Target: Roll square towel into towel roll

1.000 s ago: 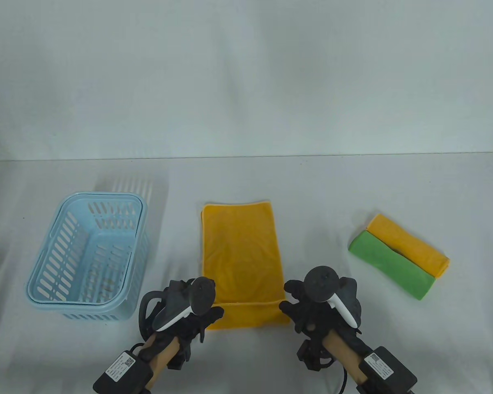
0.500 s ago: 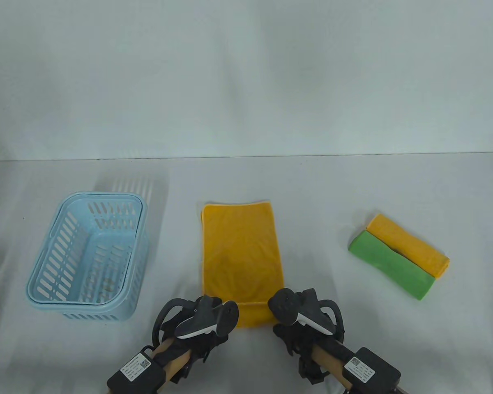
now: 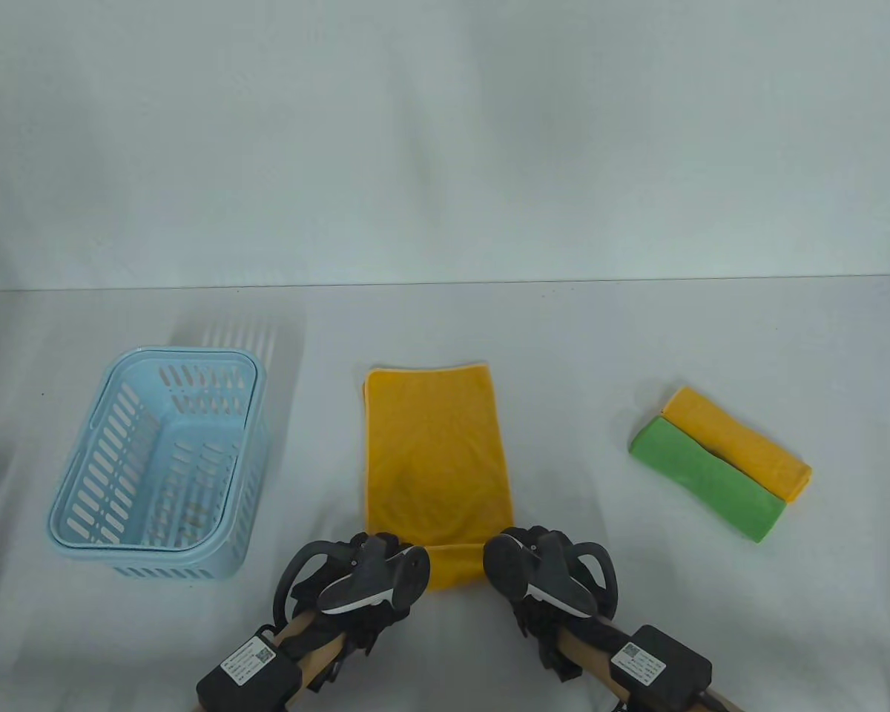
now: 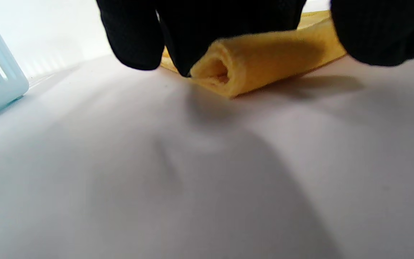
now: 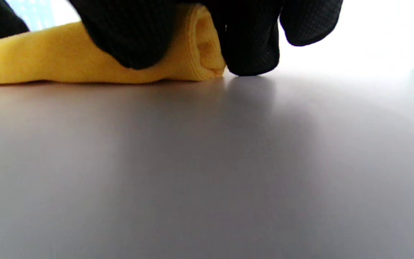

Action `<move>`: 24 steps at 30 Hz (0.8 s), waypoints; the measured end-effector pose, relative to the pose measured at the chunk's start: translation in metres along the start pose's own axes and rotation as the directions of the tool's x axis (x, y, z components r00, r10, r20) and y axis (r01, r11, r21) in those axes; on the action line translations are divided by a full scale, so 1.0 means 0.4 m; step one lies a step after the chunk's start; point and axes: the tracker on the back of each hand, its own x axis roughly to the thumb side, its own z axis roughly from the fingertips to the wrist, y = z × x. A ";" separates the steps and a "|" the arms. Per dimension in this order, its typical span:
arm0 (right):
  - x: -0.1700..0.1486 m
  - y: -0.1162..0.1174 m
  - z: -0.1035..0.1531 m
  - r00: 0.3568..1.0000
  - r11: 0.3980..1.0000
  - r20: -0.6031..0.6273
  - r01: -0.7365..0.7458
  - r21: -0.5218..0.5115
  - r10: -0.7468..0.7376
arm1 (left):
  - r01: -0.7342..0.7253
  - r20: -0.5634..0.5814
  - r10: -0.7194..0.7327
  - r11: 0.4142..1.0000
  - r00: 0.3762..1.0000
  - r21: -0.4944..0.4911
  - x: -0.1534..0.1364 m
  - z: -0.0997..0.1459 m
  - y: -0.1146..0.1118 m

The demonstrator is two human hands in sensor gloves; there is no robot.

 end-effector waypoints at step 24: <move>-0.101 -0.034 -0.029 0.894 0.865 -0.133 0.447 0.227 -0.428 | -0.300 -0.029 0.299 0.953 0.954 -0.030 -0.091 0.000 0.025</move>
